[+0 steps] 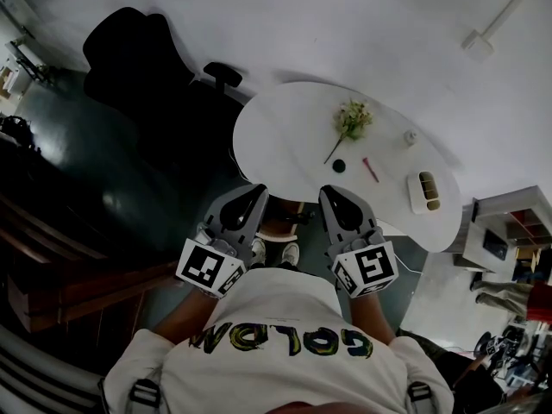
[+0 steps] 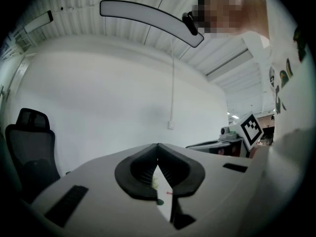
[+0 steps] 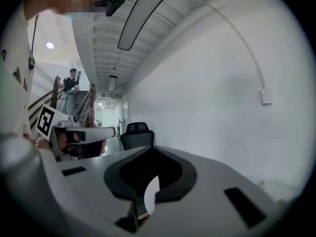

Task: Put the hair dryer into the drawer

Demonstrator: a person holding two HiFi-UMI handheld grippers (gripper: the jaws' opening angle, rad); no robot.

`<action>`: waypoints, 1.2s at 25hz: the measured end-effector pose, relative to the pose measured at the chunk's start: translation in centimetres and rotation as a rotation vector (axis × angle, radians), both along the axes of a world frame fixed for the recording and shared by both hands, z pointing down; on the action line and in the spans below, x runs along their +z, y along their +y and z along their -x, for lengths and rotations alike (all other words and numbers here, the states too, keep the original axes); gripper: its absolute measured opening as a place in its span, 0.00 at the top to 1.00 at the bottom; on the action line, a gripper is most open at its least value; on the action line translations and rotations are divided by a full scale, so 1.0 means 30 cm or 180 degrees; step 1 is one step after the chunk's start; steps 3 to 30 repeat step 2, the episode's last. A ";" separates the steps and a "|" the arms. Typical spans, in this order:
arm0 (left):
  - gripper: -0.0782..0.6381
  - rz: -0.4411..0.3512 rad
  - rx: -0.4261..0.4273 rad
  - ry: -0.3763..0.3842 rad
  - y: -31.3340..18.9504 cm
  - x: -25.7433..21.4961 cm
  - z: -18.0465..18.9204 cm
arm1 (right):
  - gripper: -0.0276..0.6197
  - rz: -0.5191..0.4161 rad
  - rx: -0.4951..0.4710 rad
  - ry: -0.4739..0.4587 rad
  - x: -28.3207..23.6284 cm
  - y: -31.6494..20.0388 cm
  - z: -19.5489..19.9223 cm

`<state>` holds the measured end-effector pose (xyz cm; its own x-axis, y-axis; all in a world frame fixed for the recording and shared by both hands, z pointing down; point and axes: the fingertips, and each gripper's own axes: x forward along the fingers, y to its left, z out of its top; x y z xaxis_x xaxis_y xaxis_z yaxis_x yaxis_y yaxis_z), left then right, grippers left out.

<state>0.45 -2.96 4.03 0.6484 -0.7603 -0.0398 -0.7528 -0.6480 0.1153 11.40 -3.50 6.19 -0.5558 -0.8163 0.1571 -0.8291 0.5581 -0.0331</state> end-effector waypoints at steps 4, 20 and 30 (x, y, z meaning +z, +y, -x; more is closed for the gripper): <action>0.88 0.0001 -0.0001 -0.0002 -0.009 0.002 -0.004 | 0.92 -0.0019 -0.0011 0.0013 -0.005 -0.006 0.001; 0.88 0.0001 -0.0001 -0.0002 -0.009 0.002 -0.004 | 0.92 -0.0019 -0.0011 0.0013 -0.005 -0.006 0.001; 0.88 0.0001 -0.0001 -0.0002 -0.009 0.002 -0.004 | 0.92 -0.0019 -0.0011 0.0013 -0.005 -0.006 0.001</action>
